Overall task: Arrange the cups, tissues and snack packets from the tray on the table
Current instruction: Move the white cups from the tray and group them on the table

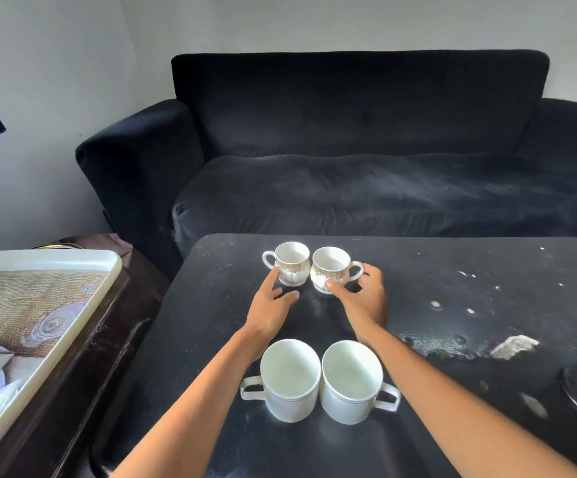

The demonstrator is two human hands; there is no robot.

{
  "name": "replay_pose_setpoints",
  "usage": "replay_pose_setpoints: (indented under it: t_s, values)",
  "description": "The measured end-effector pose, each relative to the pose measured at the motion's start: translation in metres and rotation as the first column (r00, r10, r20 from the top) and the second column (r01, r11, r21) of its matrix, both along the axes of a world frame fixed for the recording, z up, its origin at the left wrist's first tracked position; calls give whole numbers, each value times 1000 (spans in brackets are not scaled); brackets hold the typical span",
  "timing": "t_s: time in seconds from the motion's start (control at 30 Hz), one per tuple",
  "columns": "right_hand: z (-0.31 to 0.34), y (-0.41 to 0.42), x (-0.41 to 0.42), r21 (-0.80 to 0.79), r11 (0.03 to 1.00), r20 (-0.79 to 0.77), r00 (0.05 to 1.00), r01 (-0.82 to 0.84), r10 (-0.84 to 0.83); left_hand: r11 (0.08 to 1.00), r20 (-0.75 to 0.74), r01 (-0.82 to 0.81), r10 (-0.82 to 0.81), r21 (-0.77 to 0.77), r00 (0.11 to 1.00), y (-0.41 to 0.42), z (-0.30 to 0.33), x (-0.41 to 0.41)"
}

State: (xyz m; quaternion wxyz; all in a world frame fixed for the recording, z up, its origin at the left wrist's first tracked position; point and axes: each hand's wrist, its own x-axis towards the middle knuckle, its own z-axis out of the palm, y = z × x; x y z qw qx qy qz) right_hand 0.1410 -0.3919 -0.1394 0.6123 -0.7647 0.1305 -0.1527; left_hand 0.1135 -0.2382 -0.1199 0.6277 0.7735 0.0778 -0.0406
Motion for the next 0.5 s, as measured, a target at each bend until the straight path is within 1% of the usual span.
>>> replay_pose_setpoints:
  t_s: [0.13,0.3,0.5]
  values:
    - [0,0,11,-27,999,3,1000,18,-18,999,3,-34,34,-21,999,2,-3,4]
    - [-1,2,19,-27,999,20,999,45,-44,1000,24,-28,28,-4,999,0,-8,9]
    - [-2,4,24,-59,996,0,998,60,-60,1000,-3,-14,14,-24,1000,3,-11,12]
